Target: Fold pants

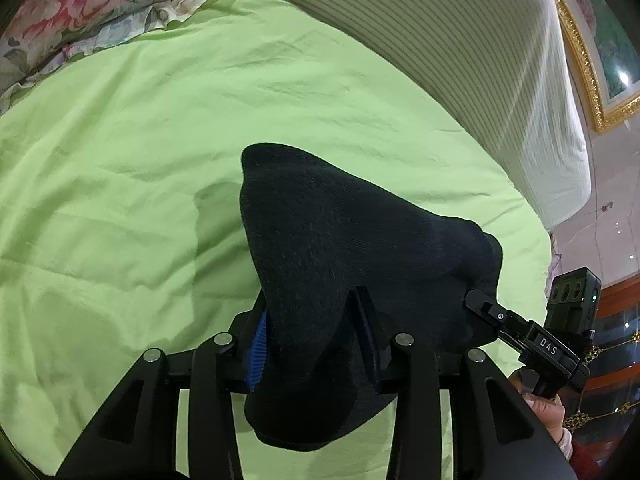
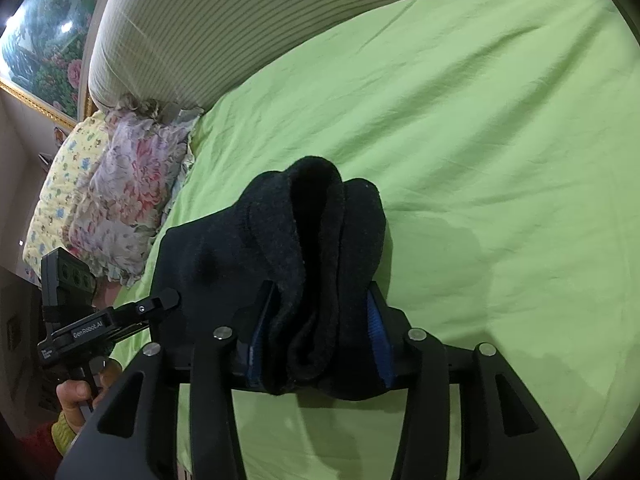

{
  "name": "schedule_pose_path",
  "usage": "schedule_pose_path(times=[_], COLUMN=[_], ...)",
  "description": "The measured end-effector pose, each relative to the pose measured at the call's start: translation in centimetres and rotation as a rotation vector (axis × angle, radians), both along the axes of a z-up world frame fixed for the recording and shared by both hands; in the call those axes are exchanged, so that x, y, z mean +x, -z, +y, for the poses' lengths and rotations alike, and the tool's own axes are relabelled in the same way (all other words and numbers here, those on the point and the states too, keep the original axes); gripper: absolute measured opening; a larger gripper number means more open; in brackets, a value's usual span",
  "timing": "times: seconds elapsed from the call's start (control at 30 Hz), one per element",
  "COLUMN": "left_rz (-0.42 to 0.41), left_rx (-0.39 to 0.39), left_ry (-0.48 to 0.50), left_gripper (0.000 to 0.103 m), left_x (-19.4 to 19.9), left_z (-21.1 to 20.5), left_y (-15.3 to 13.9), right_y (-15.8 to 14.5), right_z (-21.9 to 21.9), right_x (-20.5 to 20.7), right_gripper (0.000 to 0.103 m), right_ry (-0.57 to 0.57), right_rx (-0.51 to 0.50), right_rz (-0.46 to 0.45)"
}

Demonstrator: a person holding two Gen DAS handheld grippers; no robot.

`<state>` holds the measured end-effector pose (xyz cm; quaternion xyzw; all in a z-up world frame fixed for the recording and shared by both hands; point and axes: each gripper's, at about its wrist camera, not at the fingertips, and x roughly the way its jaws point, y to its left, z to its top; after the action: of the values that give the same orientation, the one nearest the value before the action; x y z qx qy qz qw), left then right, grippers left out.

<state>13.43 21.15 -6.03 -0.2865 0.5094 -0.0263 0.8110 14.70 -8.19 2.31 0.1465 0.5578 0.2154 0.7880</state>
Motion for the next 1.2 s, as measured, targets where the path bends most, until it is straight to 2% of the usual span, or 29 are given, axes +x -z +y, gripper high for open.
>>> schedule_pose_path(times=[0.13, 0.3, 0.6, 0.77, 0.9, 1.13, 1.2], left_rz=[-0.001, 0.007, 0.011, -0.008, -0.034, -0.051, -0.051], left_rx=[0.007, 0.028, 0.083, 0.109, 0.170, 0.242, 0.256], left_ry=[0.003, -0.013, -0.043, -0.045, -0.019, -0.008, -0.012], left_gripper=[0.042, 0.054, 0.071, 0.074, 0.076, 0.077, 0.079], left_x=[0.1, 0.2, -0.8, -2.4, -3.6, -5.8, -6.4], left_z=[-0.1, -0.1, -0.1, -0.6, -1.6, -3.4, -3.8], left_y=[0.7, 1.0, 0.0, -1.0, -1.9, -2.5, -2.6], right_y=[0.5, 0.8, -0.6, -1.5, -2.4, -3.6, -4.0], right_z=[-0.1, -0.6, -0.8, -1.3, -0.9, 0.0, 0.2], right_x=[-0.1, -0.1, -0.8, -1.7, -2.6, -4.3, -5.0], right_gripper=[0.055, 0.062, 0.065, 0.066, 0.067, 0.075, 0.077], right_ry=[-0.020, 0.000, 0.023, 0.048, 0.039, -0.004, -0.013], right_rx=[-0.033, -0.034, -0.094, -0.092, -0.119, -0.156, -0.160], right_rz=[-0.039, -0.045, -0.094, -0.112, -0.148, -0.208, -0.227])
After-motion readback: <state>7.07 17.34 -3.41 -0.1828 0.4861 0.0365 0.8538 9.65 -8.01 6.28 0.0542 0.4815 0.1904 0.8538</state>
